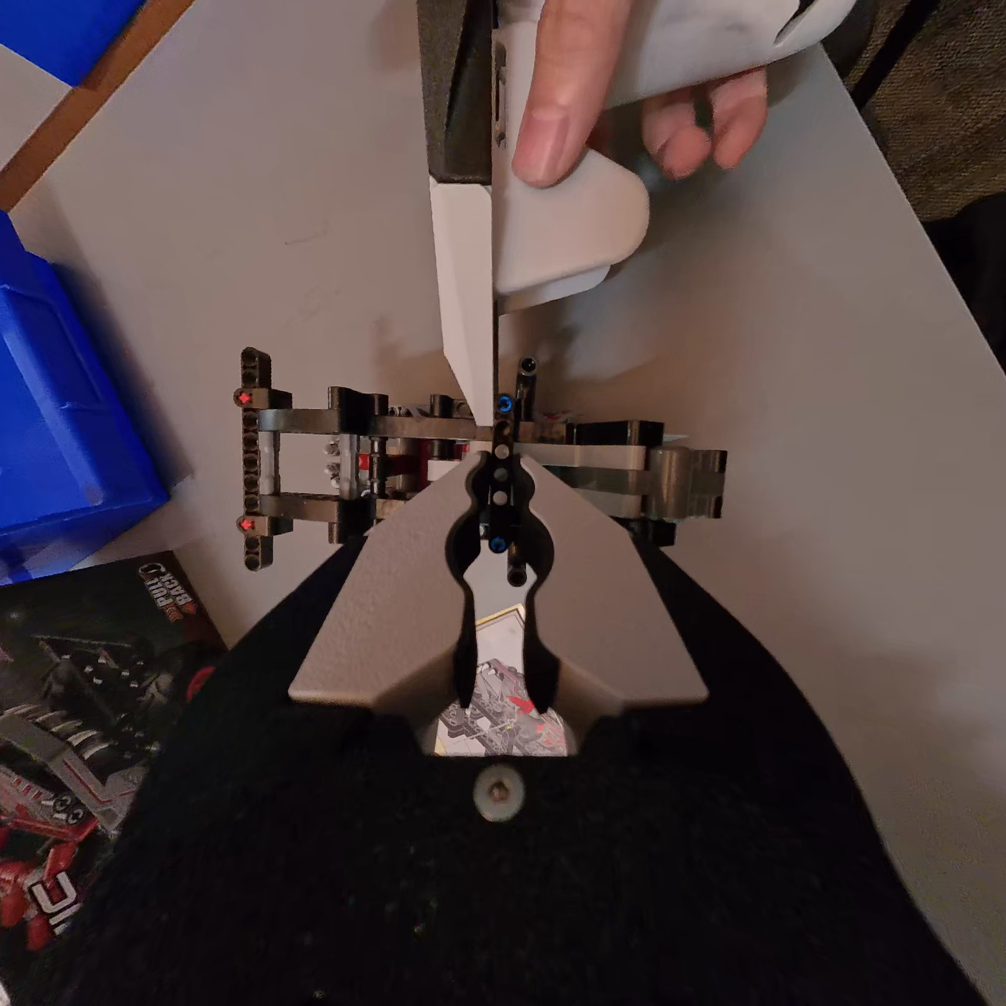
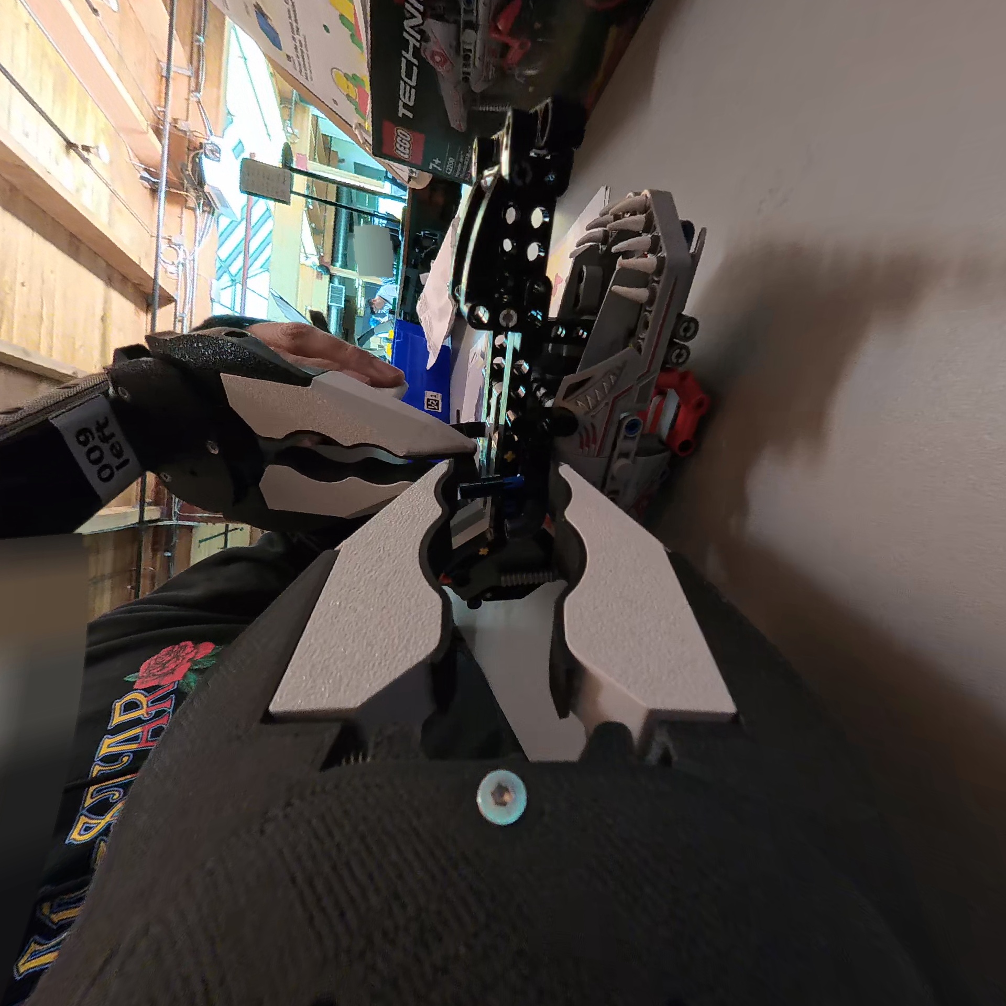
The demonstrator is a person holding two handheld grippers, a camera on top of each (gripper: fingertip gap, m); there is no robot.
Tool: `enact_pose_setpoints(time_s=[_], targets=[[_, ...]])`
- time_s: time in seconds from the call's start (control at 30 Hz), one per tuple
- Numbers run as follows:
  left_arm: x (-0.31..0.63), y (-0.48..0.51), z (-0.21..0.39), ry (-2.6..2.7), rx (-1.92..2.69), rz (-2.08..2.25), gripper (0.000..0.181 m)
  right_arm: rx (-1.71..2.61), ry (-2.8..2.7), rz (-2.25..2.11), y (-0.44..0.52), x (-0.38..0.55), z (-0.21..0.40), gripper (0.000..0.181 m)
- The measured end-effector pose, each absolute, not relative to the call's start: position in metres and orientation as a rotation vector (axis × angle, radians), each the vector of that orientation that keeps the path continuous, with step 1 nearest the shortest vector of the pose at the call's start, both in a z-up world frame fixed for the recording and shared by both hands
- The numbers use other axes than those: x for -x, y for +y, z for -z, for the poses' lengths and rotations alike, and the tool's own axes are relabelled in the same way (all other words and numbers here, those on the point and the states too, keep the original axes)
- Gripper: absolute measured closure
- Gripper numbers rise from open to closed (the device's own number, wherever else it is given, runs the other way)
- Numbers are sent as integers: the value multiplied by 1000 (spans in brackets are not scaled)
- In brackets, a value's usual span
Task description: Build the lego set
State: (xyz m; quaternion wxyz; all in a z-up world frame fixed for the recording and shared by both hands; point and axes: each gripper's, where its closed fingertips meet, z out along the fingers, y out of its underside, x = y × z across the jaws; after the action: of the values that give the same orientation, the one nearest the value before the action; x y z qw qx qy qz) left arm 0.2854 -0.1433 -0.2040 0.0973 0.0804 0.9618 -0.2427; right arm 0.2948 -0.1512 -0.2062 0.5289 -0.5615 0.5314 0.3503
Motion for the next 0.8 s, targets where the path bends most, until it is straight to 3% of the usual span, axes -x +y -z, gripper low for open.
enact_pose_setpoints(time_s=[0.03, 0.17, 0.23, 0.8], targets=[[-285, -143, 204, 2851, -228, 719, 177, 1338, 1268, -842, -151, -295, 206, 149], [-288, -143, 203, 2847, -188, 731, 177, 1364, 1241, -863, -152, -290, 204, 131], [-287, -144, 203, 2855, -199, 747, 177, 1358, 1266, -810, -154, -296, 207, 141], [-288, -145, 203, 2849, -219, 757, 177, 1353, 1170, -901, -151, -290, 207, 150]])
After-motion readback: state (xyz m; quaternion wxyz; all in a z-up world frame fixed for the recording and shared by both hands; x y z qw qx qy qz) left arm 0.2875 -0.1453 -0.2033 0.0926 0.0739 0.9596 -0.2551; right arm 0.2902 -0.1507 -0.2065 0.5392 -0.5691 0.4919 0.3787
